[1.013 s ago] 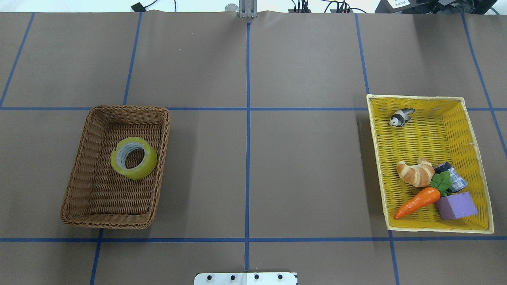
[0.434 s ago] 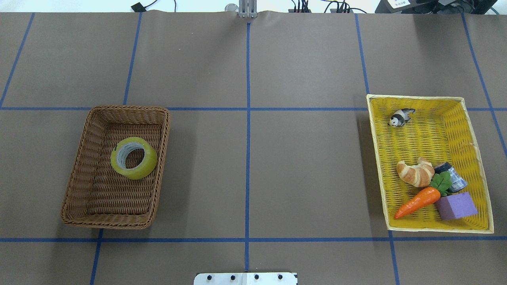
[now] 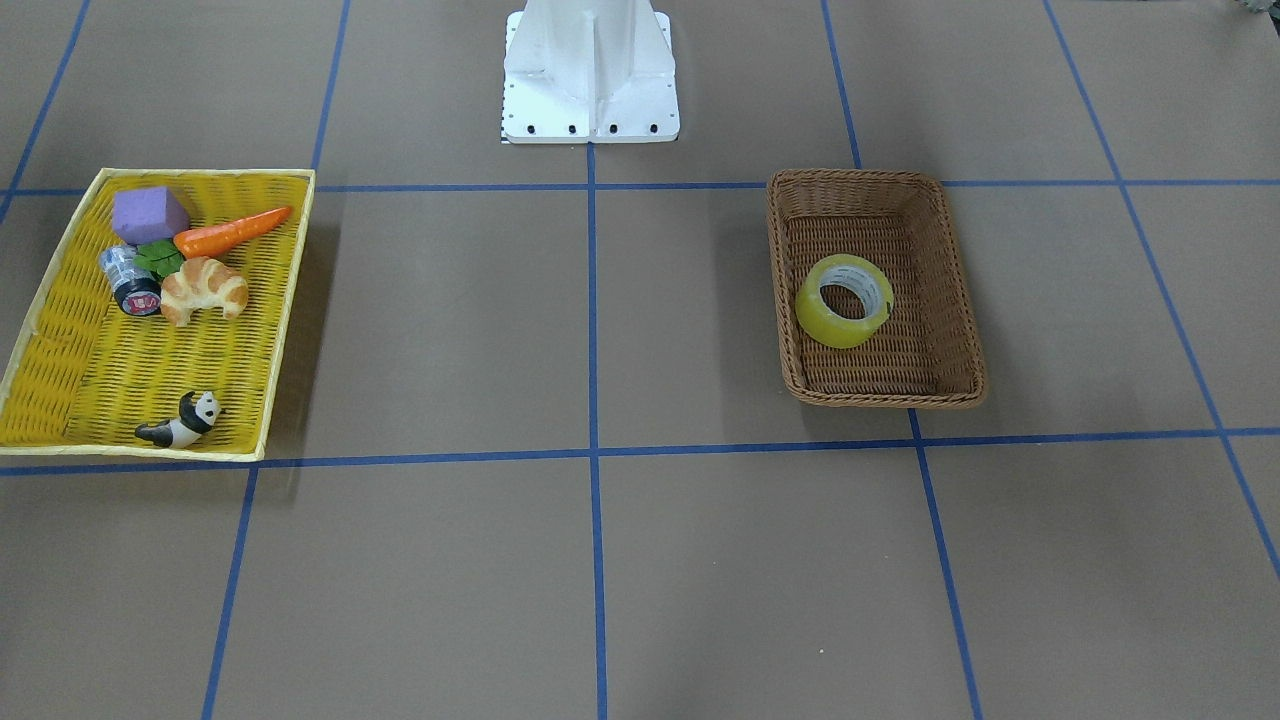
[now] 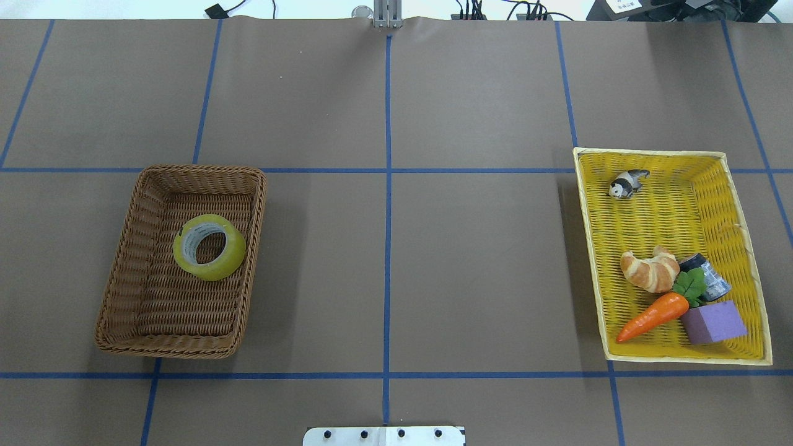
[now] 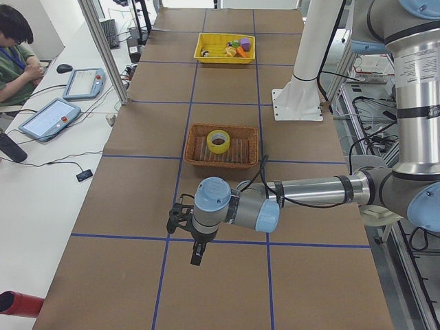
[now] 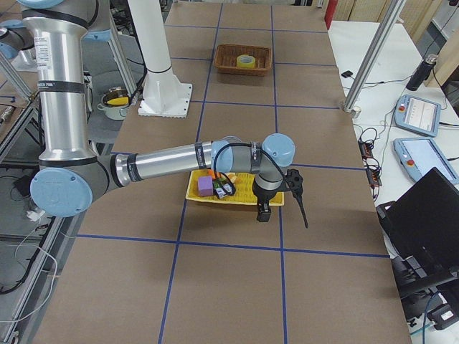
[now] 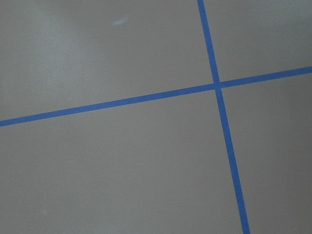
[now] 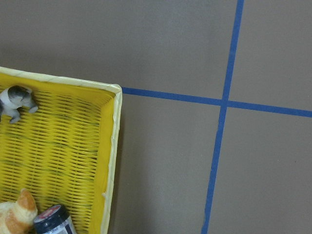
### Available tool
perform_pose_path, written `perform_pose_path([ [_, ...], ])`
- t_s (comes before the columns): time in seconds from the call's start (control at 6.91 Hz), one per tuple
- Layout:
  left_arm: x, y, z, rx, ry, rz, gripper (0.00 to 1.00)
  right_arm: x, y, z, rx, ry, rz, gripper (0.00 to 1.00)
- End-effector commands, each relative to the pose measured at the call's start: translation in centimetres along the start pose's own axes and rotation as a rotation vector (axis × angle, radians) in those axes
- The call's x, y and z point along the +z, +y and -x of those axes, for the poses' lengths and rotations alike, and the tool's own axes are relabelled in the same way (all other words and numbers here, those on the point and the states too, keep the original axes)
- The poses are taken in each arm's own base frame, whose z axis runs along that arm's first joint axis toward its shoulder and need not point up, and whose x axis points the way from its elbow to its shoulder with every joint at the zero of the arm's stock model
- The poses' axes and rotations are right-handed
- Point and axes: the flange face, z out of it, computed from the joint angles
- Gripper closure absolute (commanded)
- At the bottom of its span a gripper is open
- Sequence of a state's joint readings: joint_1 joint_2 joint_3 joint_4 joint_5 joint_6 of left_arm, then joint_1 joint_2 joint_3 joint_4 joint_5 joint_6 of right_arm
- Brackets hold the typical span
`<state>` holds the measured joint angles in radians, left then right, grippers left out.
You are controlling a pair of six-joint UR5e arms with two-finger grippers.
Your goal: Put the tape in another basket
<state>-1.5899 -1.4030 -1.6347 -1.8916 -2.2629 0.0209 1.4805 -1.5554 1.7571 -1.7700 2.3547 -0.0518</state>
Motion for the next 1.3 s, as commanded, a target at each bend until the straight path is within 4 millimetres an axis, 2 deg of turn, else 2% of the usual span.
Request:
perform_pose_path([
  [0.0, -0.2, -1.2, -0.3, -0.012, 0.001, 0.018, 0.02, 0.8, 0.2, -1.2, -0.023, 0.001, -0.01, 0.0],
  [0.43, -0.2, -1.2, -0.3, -0.019, 0.002, 0.017, 0.02, 0.7, -0.1, -1.0, -0.018, -0.005, -0.014, 0.0],
  [0.72, 0.5, -1.0, -0.2, -0.014, 0.007, 0.025, 0.02, 0.7, 0.0, -1.1, -0.009, -0.005, -0.014, 0.0],
  [1.16, 3.8, -1.5, -4.2, 0.098, 0.032, 0.063, 0.02, 1.2, -0.8, -0.5, -0.016, -0.029, -0.005, 0.0],
])
